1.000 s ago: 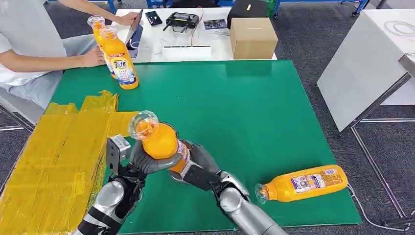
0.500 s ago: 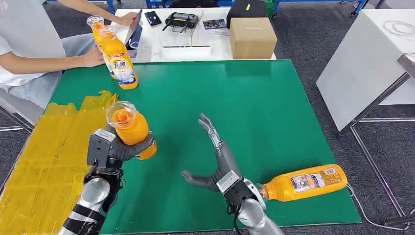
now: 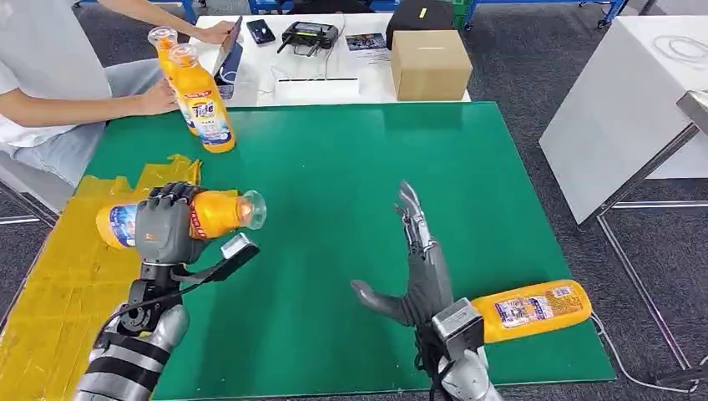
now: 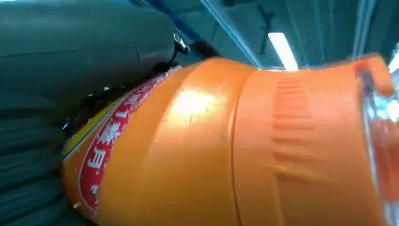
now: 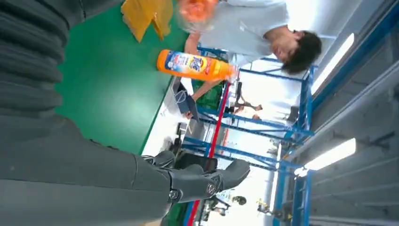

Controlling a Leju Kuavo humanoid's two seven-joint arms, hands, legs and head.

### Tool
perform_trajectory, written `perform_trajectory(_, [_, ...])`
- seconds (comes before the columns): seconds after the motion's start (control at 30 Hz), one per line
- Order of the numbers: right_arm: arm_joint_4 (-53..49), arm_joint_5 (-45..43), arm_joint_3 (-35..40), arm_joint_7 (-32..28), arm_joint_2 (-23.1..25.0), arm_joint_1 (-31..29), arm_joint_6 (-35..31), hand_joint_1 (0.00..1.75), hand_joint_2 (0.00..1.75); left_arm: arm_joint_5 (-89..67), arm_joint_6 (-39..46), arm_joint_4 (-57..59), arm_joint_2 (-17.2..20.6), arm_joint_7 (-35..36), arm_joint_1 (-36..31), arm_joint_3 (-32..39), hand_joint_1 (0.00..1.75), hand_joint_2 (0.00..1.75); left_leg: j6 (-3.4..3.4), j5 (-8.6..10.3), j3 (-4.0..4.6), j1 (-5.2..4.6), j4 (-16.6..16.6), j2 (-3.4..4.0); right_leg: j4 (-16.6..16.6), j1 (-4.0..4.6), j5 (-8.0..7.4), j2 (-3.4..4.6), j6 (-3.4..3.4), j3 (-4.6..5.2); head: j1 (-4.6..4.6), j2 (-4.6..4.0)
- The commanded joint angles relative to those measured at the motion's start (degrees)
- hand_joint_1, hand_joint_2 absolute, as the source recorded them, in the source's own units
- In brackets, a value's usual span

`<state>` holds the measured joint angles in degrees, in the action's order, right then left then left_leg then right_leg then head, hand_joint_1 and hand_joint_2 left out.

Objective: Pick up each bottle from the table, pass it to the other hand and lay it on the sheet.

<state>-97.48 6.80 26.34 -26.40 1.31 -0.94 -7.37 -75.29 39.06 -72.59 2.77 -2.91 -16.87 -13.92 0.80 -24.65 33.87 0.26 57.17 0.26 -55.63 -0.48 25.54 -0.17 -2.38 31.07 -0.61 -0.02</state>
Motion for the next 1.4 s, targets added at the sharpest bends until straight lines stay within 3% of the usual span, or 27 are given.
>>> perform_trajectory(0.03, [-0.2, -1.0, -1.4, 1.1, -1.9, -1.3, 1.1, 0.0, 1.75, -8.4, -1.4, 15.4, 1.1, 3.5, -7.1, -2.4, 1.75, 1.75, -0.01, -0.01, -0.1, 0.01, 0.0, -0.11, 0.1, 0.01, 0.04, -0.09, 0.03, -0.14, 0.0, 0.0])
perform_trajectory(0.33, [2.0, -1.4, 0.7, 1.6, -1.7, -4.2, 2.3, 0.0, 1.75, -12.4, -0.9, 37.0, -0.2, 6.4, -17.7, -4.9, 1.75, 1.75, -0.03, -0.02, -0.2, 0.08, 0.0, -0.16, 0.1, 0.08, 0.04, -0.14, 0.07, -0.29, 0.0, 0.0])
perform_trajectory(0.77, [3.0, -0.8, 1.7, 2.4, -1.5, -5.4, 2.6, 0.0, 1.75, -4.8, -6.1, 48.4, -0.6, 7.2, -24.2, 0.7, 1.75, 1.75, -0.03, -0.08, -0.18, 0.09, 0.0, -0.01, 0.0, 0.09, 0.06, 0.01, 0.05, -0.27, -0.02, 0.0])
perform_trajectory(0.8, [3.2, -0.7, 1.8, 2.5, -1.5, -5.5, 2.6, 0.0, 1.75, -4.1, -6.8, 49.2, -0.5, 7.1, -24.6, 1.3, 1.4, 1.75, -0.02, -0.01, -0.05, 0.04, 0.0, 0.01, 0.0, 0.04, 0.01, 0.02, 0.02, -0.11, 0.0, 0.0])
perform_trajectory(1.0, [3.2, -0.7, 1.8, 2.5, -1.4, -5.5, 2.6, 0.0, 1.75, -4.1, -6.9, 49.3, -0.4, 7.0, -24.6, 1.4, 1.4, 1.75, -0.03, -0.05, -0.13, 0.07, 0.0, 0.0, 0.0, 0.08, 0.03, 0.02, 0.05, -0.2, 0.0, 0.0])
perform_trajectory(1.03, [3.2, -0.6, 1.8, 2.6, -1.5, -5.5, 2.6, 0.0, 1.75, -3.9, -8.1, 49.9, -0.5, 7.2, -24.8, 1.5, 0.31, 1.75, -0.02, -0.02, -0.06, 0.04, 0.0, -0.01, 0.0, 0.05, 0.02, 0.0, 0.03, -0.13, 0.0, 0.0])
perform_trajectory(1.07, [3.2, -0.5, 1.8, 2.6, -1.5, -5.5, 2.6, 0.0, 1.75, -3.8, -8.5, 50.0, -0.5, 7.4, -24.9, 1.6, 0.0, 1.75, -0.03, -0.07, -0.15, 0.07, 0.0, -0.02, 0.0, 0.08, 0.05, 0.01, 0.04, -0.24, 0.0, 0.0])
perform_trajectory(1.3, [3.5, 0.1, 1.1, 3.3, -1.0, -5.9, 2.9, 0.0, 1.75, -2.3, -18.4, 52.6, -0.5, 7.9, -25.9, 2.3, 0.0, 1.75, -0.04, -0.06, -0.12, 0.06, 0.0, -0.01, 0.0, 0.07, 0.04, 0.03, 0.05, -0.19, 0.0, 0.0])
perform_trajectory(1.4, [3.7, 0.5, 0.8, 3.6, -0.7, -6.1, 3.5, 0.0, 1.75, -1.6, -28.3, 54.2, -0.7, 7.2, -26.1, 1.7, 0.0, 1.75, -0.04, -0.07, -0.17, 0.07, 0.0, -0.02, 0.0, 0.08, 0.06, 0.01, 0.06, -0.25, 0.0, 0.0])
